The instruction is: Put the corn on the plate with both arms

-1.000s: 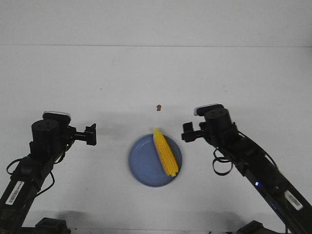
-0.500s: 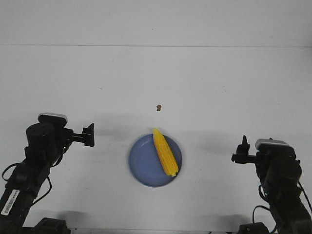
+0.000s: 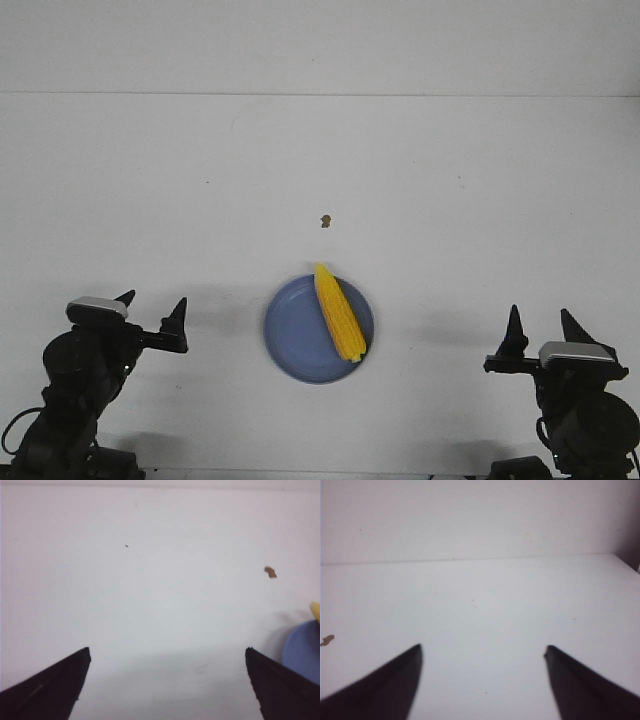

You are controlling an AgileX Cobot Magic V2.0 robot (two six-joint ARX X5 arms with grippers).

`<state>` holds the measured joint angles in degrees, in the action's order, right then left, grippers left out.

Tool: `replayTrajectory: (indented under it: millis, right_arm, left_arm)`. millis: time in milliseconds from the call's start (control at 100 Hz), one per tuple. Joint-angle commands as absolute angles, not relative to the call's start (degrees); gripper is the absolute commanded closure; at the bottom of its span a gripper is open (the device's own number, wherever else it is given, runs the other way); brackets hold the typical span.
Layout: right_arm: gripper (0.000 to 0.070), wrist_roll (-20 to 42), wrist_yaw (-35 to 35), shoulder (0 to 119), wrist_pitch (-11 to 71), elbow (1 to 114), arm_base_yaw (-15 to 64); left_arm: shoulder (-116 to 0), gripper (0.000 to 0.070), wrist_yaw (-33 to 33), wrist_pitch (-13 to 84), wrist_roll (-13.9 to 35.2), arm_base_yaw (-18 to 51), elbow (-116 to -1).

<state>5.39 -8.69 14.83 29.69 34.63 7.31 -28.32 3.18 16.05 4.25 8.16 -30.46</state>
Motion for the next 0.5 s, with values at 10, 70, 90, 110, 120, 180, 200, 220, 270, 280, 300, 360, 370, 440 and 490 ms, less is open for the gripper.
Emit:
replayTrajectory:
  millis: [10,70,90,110,120,180,200,220,270,280,300,360,370,440,490]
  right_arm:
    - [0.0438,4.58,-7.92,15.09,29.12,35.03,7.33]
    - [0.0558,4.43,-7.53,15.09,28.97,35.03,7.33]
    - [0.0597,4.43,-7.55,15.09,28.88,35.03,7.33]
    - [0.0632,4.43,-7.55,15.09,28.75,35.03,7.33]
    - [0.0649,4.4,-7.55,15.09,28.73,35.03,7.33]
    - [0.0691,4.19,-7.53,15.09,28.36,35.03,7.33]
    - [0.0691,4.16,-7.53,15.09,28.27,35.03,7.33]
    - [0.0691,4.16,-7.53,15.09,28.12,35.03,7.33]
    - [0.0691,4.16,-7.55,15.09,27.86,35.03,7.33]
    - [0.0691,4.16,-7.55,15.09,27.83,35.03,7.33]
    - [0.0691,4.19,-7.55,15.09,27.73,35.03,7.33]
    - [0.0691,4.27,-7.55,15.07,27.55,35.03,7.33]
    - [0.0691,4.27,-7.55,15.07,27.53,35.03,7.33]
    - [0.0691,4.27,-7.55,15.07,27.49,35.03,7.31]
    - [0.0691,4.27,-7.55,15.07,27.49,35.03,7.33]
  left_arm:
    - [-27.05,0.0208,2.74,15.49,5.41,8.25,-30.79]
    - [-26.0,0.0337,2.76,15.35,5.28,8.25,-30.79]
    - [-25.69,0.0384,2.76,15.38,5.17,8.25,-30.79]
    - [-25.47,0.0432,2.74,15.38,5.17,8.25,-30.79]
    - [-25.36,0.0456,2.76,15.38,5.15,8.25,-30.79]
    - [-24.97,0.0577,2.79,15.42,4.95,8.27,-30.79]
    - [-24.91,0.061,2.79,15.42,4.97,8.27,-30.79]
    - [-24.88,0.0641,2.79,15.42,4.97,8.27,-30.79]
    - [-24.86,0.0694,2.81,15.4,4.97,8.27,-30.79]
    - [-24.86,0.0694,2.79,15.38,4.97,8.27,-30.79]
    - [-24.88,0.0692,2.79,15.33,4.97,8.27,-30.79]
    - [-24.88,0.0684,2.79,15.18,5.02,8.27,-30.79]
    - [-24.88,0.0684,2.79,15.16,5.02,8.25,-30.79]
    - [-24.86,0.0685,2.79,14.96,5.02,8.25,-30.79]
    - [-24.8,0.0685,2.79,14.9,5.02,8.27,-30.81]
